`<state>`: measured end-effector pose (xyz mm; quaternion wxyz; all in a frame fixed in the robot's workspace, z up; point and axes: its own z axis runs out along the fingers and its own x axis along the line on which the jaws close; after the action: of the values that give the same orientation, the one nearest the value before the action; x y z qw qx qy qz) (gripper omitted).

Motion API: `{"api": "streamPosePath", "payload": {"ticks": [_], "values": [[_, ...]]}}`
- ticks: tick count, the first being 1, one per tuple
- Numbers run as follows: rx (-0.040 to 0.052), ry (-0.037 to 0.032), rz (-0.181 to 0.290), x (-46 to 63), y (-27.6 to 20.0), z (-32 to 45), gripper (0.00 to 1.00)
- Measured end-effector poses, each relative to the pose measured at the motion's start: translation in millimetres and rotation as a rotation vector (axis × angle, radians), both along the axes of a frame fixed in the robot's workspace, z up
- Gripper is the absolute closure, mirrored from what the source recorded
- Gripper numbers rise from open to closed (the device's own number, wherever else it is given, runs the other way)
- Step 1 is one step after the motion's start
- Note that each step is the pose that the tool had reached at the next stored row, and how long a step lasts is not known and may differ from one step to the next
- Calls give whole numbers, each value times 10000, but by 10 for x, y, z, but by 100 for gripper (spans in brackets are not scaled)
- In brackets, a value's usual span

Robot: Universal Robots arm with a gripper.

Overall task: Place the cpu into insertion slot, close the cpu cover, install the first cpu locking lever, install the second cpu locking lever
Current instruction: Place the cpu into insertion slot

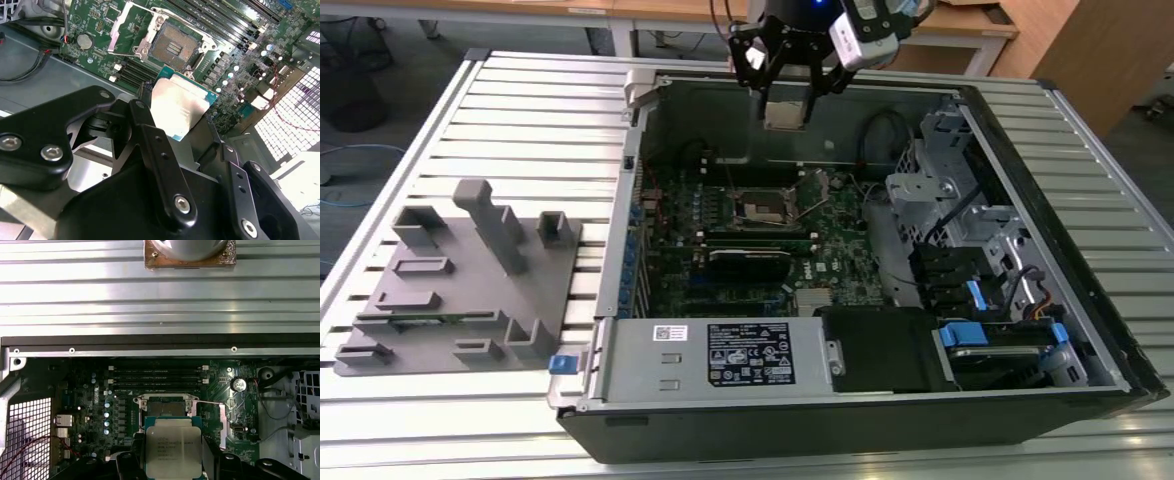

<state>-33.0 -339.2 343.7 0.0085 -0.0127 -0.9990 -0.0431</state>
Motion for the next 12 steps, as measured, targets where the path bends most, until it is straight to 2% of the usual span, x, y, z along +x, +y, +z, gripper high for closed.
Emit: {"api": "streamPosePath", "payload": {"ticks": [8, 10, 12], "values": [[-1, 1, -1, 0, 0, -24, 46], [0, 0, -1, 0, 0, -70, 46], [0, 0, -1, 0, 0, -73, 46]]}}
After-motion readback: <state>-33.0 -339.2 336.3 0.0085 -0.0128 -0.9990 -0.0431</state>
